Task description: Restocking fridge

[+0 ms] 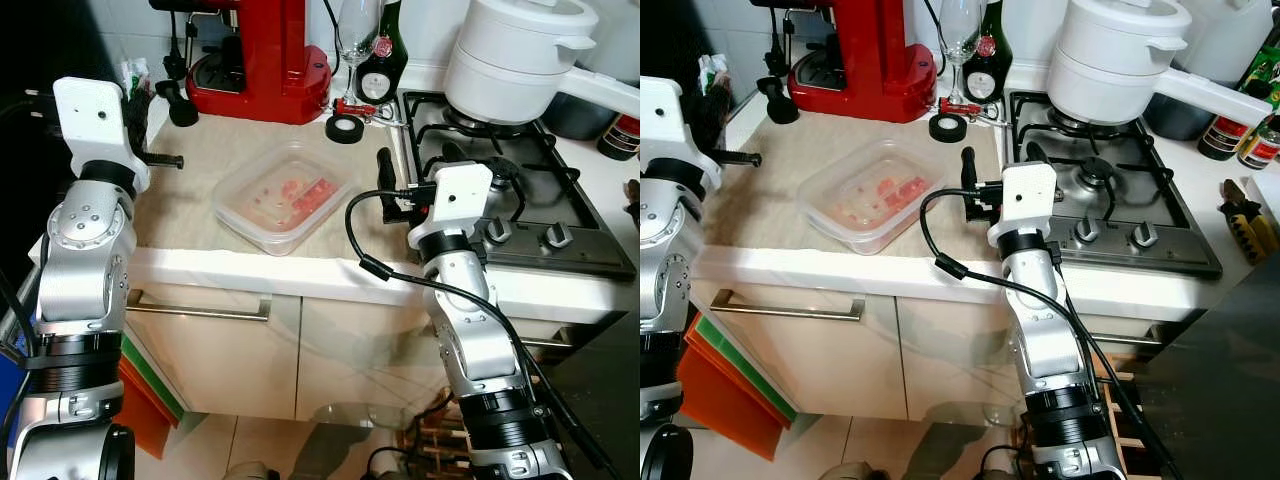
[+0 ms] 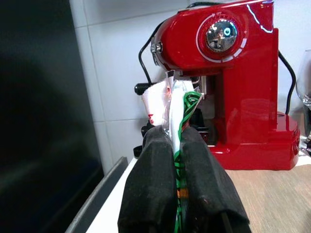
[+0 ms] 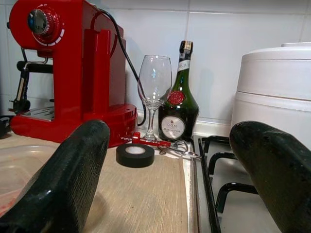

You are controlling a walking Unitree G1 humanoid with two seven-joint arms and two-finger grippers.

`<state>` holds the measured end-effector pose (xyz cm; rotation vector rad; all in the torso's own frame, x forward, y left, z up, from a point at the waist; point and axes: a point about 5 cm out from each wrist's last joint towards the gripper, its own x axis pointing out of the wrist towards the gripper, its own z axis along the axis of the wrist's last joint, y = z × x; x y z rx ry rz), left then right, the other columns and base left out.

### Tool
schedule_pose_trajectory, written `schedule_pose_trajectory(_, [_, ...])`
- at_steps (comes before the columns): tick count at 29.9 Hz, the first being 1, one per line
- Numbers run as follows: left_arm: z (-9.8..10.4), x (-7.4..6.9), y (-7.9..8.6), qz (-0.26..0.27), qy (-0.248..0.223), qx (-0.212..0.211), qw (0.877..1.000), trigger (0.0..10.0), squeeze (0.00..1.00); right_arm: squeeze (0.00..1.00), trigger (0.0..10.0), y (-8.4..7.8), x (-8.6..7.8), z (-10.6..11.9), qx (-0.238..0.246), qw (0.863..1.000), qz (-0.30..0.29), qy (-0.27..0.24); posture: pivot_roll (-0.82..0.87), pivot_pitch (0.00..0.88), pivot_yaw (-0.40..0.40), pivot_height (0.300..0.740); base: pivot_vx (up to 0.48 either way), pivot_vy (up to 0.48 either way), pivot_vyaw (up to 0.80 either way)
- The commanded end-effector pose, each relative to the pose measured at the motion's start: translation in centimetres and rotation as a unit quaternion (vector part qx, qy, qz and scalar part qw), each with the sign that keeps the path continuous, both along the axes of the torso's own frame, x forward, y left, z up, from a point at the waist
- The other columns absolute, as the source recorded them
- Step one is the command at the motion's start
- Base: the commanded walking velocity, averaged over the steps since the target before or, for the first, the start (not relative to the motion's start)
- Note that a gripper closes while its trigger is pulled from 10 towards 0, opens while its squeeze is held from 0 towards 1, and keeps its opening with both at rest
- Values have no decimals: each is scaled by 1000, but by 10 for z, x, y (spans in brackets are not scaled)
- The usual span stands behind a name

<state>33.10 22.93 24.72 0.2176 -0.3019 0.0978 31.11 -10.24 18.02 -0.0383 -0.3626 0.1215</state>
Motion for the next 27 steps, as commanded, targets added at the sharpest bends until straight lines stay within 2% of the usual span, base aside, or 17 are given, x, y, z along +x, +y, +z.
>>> schedule_pose_trajectory(1, [3,-1,-2,-5,-12,3,1000,10000,0,20,10000,-1,0,-2,-4,1000,-1,0,79,0,-32,740,0,0,0])
schedule_pose_trajectory(8, [0,-1,-7,-13,-14,2,1000,10000,0,24,10000,-4,-1,-2,7,1000,-8,5,76,0,-34,740,0,0,0])
schedule_pose_trajectory(11, [-4,0,-9,-23,-8,-13,1000,10000,0,24,10000,-10,-2,-7,28,999,-33,24,71,0,-31,740,0,0,0])
schedule_pose_trajectory(15, [-4,0,-11,-30,-10,-11,999,10000,0,24,10000,-19,-2,-14,30,996,-69,42,67,0,-28,740,-346,0,0])
schedule_pose_trajectory(27, [-1,1,-13,-37,-18,-11,999,10000,0,20,10000,-20,-3,-16,12,996,-79,42,64,0,-26,740,-406,0,0])
